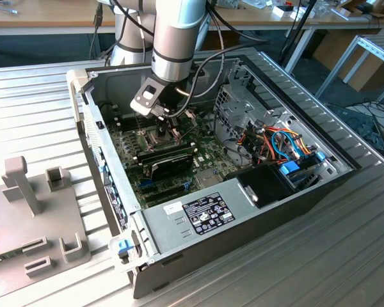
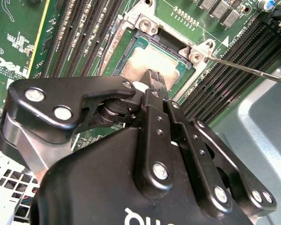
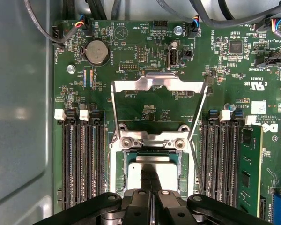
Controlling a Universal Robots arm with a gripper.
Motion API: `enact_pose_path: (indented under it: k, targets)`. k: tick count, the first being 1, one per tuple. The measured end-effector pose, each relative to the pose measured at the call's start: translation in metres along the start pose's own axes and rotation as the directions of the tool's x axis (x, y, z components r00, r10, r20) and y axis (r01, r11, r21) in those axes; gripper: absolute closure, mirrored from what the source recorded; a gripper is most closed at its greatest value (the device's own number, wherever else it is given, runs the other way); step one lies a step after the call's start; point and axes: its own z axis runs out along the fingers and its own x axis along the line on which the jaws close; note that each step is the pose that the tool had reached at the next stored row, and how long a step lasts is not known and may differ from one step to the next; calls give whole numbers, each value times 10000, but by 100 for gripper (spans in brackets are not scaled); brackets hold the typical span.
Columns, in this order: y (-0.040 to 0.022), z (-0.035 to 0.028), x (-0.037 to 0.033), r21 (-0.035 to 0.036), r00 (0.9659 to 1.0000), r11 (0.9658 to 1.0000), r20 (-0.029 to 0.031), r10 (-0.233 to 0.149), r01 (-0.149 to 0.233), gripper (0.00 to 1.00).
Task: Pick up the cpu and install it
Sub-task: 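Place the cpu into insertion slot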
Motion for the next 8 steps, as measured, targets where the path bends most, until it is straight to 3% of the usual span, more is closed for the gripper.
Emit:
enact_pose_path:
  k: [8]
  targets:
    - [0,20,-1,3,10000,10000,3,0,0,89]
